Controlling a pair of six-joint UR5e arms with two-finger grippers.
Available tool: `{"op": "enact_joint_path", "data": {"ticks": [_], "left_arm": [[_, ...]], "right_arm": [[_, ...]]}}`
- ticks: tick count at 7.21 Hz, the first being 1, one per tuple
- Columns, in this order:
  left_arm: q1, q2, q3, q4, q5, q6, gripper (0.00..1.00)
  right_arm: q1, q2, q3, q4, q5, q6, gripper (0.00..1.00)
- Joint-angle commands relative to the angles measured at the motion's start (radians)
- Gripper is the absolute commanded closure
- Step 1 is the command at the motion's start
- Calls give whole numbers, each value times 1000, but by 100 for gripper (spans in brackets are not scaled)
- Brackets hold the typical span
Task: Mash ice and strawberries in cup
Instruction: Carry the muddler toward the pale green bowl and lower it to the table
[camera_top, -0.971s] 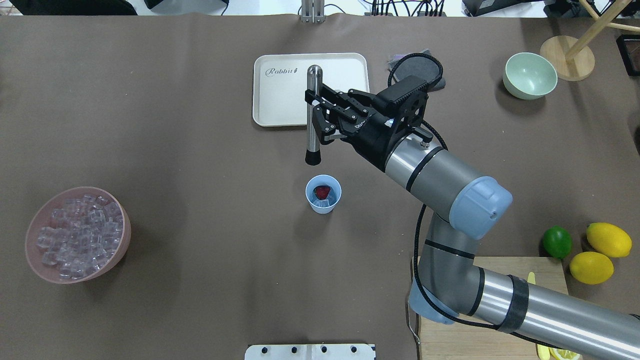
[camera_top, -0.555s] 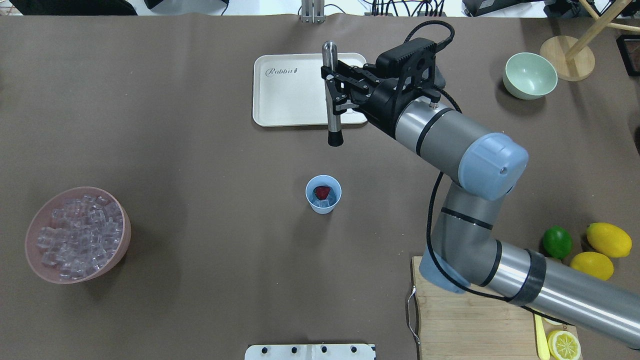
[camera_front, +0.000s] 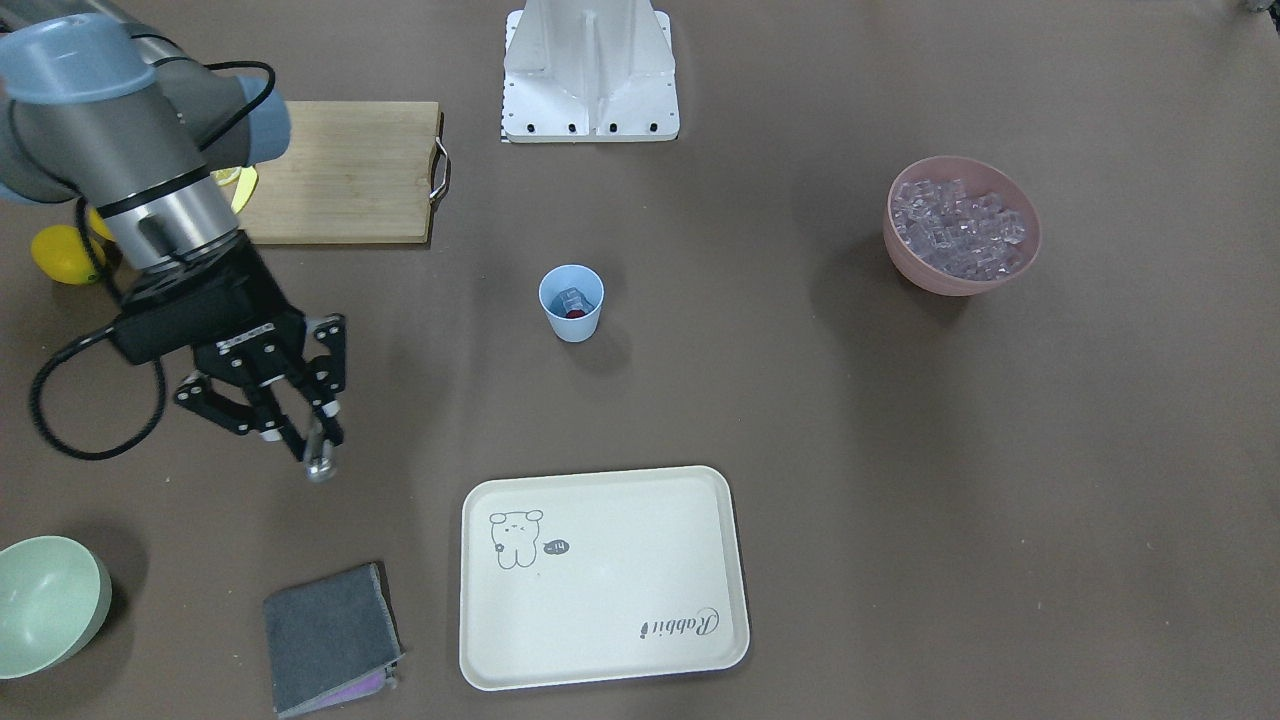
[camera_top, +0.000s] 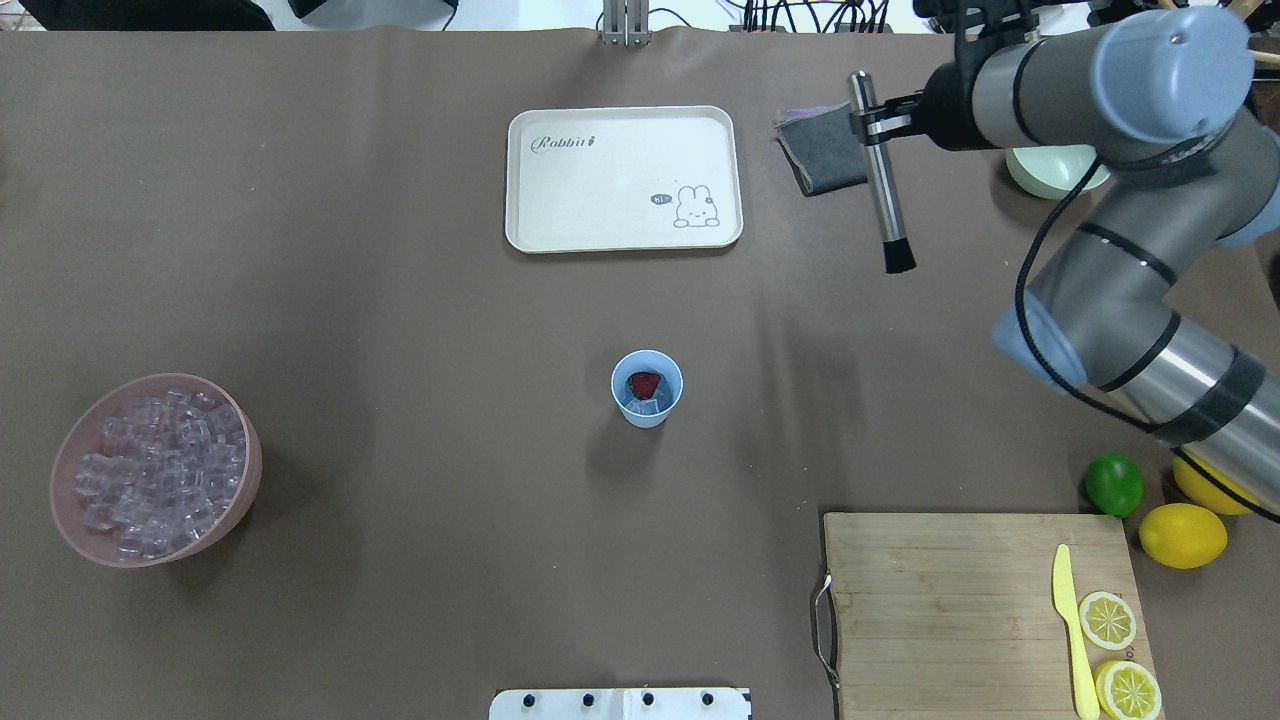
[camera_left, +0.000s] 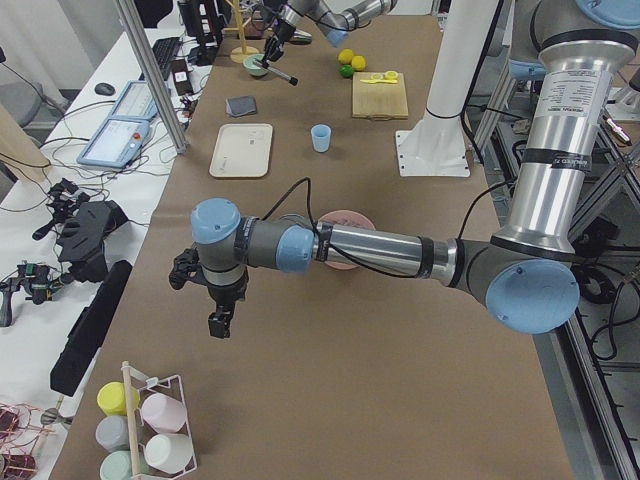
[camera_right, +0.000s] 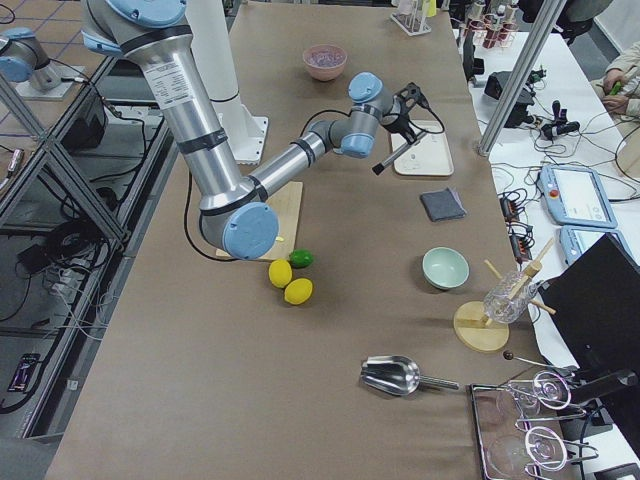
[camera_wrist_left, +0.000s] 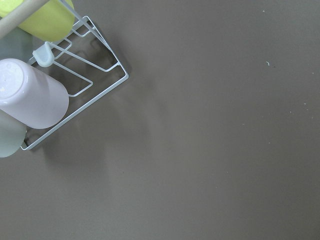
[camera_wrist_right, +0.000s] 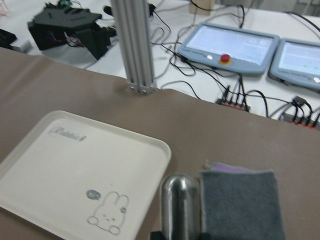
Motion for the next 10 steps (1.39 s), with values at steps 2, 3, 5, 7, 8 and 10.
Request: {"op": "enact_joint_path", "data": {"ticks": [2, 3, 5, 7, 8, 10], "left_arm": [[1, 8, 0, -62, 6, 0, 2], [1, 8, 2, -80, 6, 0, 2], [8, 2, 0, -98, 6, -1, 2], [8, -3, -3, -99, 6, 0, 2], [10, -5, -3, -99, 6, -1, 2], [10, -8, -1, -99, 8, -1, 2]], "right_arm": [[173, -52, -117, -226, 312, 11, 100], [182, -88, -173, -220, 361, 0, 100], [172, -164, -204, -214, 355, -3, 100], [137, -175, -211, -214, 340, 6, 100], [104, -166, -215, -215, 313, 8, 100], [84, -161, -218, -217, 311, 8, 100]]}}
